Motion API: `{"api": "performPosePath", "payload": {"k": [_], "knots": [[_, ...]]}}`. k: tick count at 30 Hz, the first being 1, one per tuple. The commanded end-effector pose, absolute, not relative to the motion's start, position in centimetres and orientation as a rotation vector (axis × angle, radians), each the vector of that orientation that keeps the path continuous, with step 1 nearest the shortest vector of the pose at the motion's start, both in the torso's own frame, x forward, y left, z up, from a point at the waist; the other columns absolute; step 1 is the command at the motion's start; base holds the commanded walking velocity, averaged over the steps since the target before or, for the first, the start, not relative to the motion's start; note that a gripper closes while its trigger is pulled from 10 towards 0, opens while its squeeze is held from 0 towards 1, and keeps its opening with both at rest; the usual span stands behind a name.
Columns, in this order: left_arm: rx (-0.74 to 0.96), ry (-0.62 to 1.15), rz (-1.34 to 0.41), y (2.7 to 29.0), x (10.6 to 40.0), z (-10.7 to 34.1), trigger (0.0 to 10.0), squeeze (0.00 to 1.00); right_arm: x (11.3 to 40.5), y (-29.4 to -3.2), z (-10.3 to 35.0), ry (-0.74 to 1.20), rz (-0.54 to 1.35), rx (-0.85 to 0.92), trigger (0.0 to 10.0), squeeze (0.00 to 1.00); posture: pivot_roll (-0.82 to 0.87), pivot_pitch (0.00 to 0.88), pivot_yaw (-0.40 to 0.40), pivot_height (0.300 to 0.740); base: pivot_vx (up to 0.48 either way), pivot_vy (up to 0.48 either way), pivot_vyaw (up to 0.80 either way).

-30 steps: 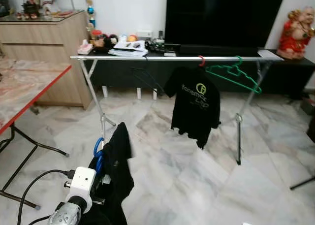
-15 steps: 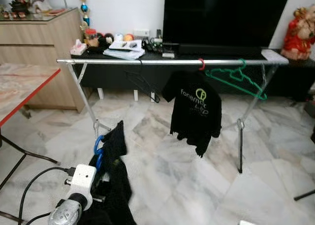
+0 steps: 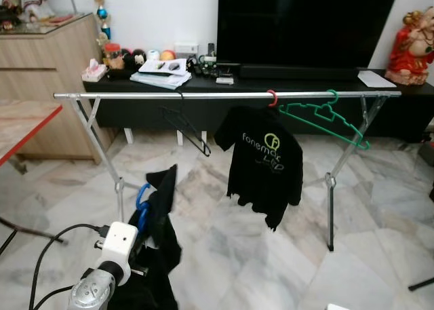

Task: Hang hanger

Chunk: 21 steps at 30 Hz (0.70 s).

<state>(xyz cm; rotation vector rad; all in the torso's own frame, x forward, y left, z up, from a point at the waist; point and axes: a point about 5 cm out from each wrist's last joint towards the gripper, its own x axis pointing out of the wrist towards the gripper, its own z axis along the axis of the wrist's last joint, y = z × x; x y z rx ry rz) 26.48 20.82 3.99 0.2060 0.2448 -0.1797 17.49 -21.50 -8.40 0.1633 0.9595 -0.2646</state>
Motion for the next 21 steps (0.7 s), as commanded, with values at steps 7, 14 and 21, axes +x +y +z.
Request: {"api": "performPosePath", "payload": {"k": [7, 14, 21], "knots": [[0.255, 0.213, -0.216, 21.0, 27.3, 5.0, 10.0, 0.00, 17.6, -20.7, -8.5, 0.979, -0.236, 0.163, 10.0, 0.00, 0.01, 0.000, -0.015, 0.740, 0.329, 0.000, -0.80], [0.267, 0.209, -0.236, 20.7, 27.4, 5.2, 10.0, 0.00, 17.6, -20.7, -8.5, 0.975, -0.239, 0.168, 10.0, 0.00, 0.01, 0.000, -0.016, 0.740, 0.329, 0.000, -0.46], [0.281, 0.193, -0.240, 20.2, 27.9, 5.7, 10.0, 0.00, 17.6, -20.6, -8.5, 0.976, -0.228, 0.164, 10.0, 0.00, 0.01, 0.000, -0.016, 0.740, 0.331, 0.000, 0.00]]}}
